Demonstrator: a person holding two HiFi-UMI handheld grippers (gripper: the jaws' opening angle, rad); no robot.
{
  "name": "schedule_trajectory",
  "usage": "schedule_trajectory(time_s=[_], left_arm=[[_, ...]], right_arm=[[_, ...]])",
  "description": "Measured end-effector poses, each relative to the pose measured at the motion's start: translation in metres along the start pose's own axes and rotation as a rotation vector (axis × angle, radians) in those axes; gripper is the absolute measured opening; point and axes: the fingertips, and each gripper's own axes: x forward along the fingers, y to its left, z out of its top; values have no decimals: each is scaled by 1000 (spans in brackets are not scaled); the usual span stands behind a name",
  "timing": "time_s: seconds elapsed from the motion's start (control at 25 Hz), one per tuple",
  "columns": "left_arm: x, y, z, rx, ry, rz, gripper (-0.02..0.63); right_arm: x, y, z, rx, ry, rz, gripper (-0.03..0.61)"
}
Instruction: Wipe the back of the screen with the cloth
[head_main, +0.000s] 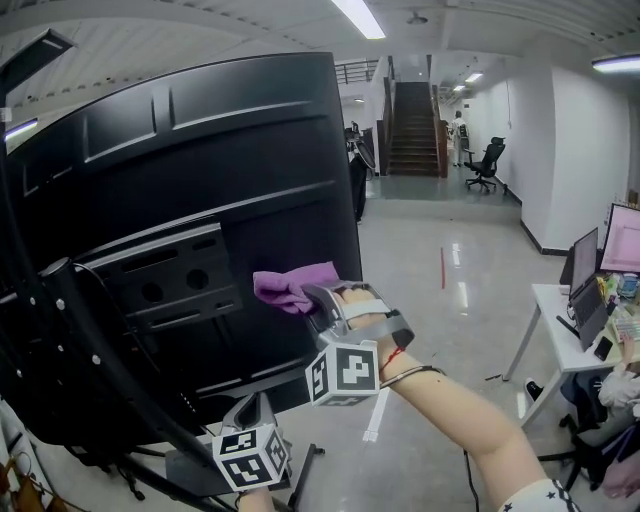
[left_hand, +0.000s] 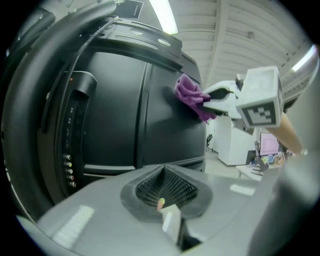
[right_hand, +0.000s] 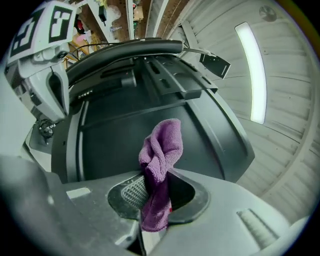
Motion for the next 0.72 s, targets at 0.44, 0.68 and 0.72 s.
schedule_trajectory(time_s=[0.44,0.68,0.72], left_arm=[[2,15,-34,1,-24,58,8],[3,7,-63,37,-6,51,8],[3,5,-68,42,-1,46,8]], right_arm=[[-36,158,-30,92,67,205,71],[-65,211,-39,139,89,232,71],[-68,222,-42,141,97,241,71]])
